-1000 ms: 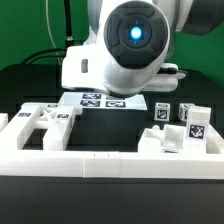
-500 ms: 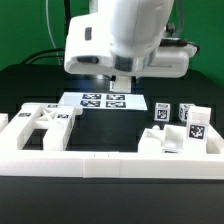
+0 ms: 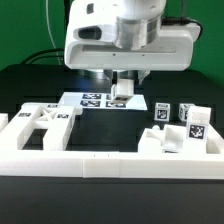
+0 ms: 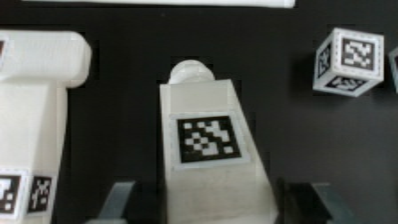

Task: Assemble chair

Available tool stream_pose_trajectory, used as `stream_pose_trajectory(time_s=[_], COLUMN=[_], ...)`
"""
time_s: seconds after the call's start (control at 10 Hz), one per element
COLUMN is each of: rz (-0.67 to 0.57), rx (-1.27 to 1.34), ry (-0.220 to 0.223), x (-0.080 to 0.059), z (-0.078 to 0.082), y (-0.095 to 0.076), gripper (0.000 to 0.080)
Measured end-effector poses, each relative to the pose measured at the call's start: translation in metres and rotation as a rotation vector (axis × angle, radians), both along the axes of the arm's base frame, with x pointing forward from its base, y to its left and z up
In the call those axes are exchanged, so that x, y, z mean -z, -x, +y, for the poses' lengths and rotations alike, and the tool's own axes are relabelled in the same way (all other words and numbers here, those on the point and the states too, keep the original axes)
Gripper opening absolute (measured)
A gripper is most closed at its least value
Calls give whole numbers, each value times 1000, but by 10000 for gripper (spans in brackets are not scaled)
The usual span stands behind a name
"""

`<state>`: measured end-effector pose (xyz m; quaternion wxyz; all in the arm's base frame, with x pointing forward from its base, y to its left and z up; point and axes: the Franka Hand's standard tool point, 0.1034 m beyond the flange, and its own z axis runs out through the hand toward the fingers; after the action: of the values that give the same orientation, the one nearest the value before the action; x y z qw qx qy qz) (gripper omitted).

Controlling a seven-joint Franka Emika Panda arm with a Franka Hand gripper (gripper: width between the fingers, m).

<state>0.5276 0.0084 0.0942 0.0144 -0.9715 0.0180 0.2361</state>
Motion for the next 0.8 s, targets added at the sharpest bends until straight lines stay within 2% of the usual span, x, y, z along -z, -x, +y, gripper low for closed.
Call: stream_pose_trajectory(time_s=[0.2,0.3,0.6,0.7,0.8], rz=[-94,-190,-397,-438,-496], rx=[40,12,16,31,89], ry=[-3,14,23,18,-11], x=[-19,-22,-19,-20,-29], z=[10,12,10,12,16], y=[-11,-23,-27,-30,-41], gripper=[284,284,284,284,284])
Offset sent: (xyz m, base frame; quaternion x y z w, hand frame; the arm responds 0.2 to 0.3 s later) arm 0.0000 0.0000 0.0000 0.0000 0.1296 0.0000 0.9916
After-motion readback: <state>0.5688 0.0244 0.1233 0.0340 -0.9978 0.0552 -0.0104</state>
